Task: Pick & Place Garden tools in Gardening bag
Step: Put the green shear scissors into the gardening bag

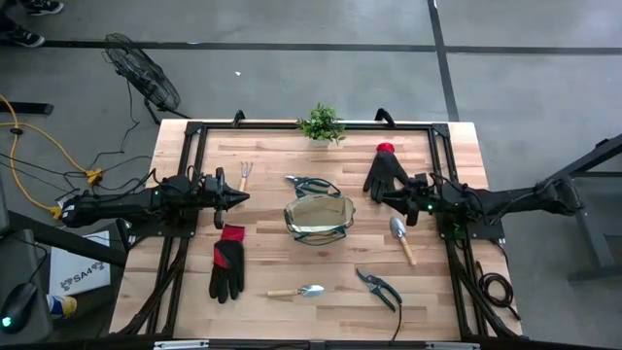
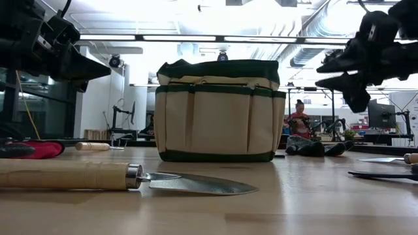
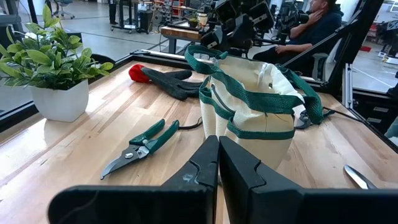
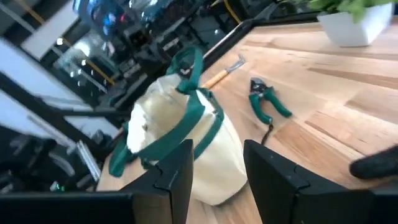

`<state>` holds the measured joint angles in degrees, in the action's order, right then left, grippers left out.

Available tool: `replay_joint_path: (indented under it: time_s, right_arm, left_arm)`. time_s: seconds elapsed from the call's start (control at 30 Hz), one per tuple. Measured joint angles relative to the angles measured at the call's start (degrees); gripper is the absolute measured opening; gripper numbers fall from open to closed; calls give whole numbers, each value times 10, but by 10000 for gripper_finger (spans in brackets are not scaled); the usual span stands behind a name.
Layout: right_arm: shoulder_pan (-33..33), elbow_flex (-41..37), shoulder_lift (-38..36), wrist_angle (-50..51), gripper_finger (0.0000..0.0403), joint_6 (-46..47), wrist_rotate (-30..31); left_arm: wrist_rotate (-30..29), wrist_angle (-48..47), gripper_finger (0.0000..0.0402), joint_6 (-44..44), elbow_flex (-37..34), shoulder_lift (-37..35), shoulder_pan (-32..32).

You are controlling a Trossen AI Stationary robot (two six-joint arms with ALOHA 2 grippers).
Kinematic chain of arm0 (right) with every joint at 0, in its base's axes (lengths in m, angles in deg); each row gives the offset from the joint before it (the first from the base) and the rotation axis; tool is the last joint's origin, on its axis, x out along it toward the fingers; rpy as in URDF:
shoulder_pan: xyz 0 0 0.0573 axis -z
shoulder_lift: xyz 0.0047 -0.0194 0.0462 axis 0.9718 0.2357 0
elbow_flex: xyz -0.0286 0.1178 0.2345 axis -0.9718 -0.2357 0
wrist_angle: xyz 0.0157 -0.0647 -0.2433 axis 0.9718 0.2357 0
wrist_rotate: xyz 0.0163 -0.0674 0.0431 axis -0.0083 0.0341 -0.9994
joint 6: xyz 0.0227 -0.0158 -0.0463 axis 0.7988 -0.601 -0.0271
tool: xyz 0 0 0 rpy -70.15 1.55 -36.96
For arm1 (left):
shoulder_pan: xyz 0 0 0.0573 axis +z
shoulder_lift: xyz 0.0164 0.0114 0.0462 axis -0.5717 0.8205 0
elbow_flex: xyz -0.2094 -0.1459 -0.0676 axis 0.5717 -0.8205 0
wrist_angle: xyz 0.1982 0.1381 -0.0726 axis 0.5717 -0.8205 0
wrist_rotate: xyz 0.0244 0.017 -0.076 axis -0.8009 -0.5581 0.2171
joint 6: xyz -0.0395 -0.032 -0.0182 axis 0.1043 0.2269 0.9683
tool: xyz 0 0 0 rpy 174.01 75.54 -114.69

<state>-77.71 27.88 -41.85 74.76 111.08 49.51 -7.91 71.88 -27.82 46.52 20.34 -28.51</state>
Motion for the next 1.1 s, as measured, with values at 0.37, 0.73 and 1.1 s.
replay_joint_path:
  time_s: [0.37, 0.73, 1.1]
  right_arm:
    - [0, 63, 91, 7, 135, 57, -34]
    - [-4, 64, 112, -10, 135, 159, -107]
    - [-73, 65, 112, -43, 135, 243, -70]
  left_arm:
    - [0, 0, 10, 0, 0, 0, 0]
    - [0, 0, 10, 0, 0, 0, 0]
    - [0, 0, 10, 0, 0, 0, 0]
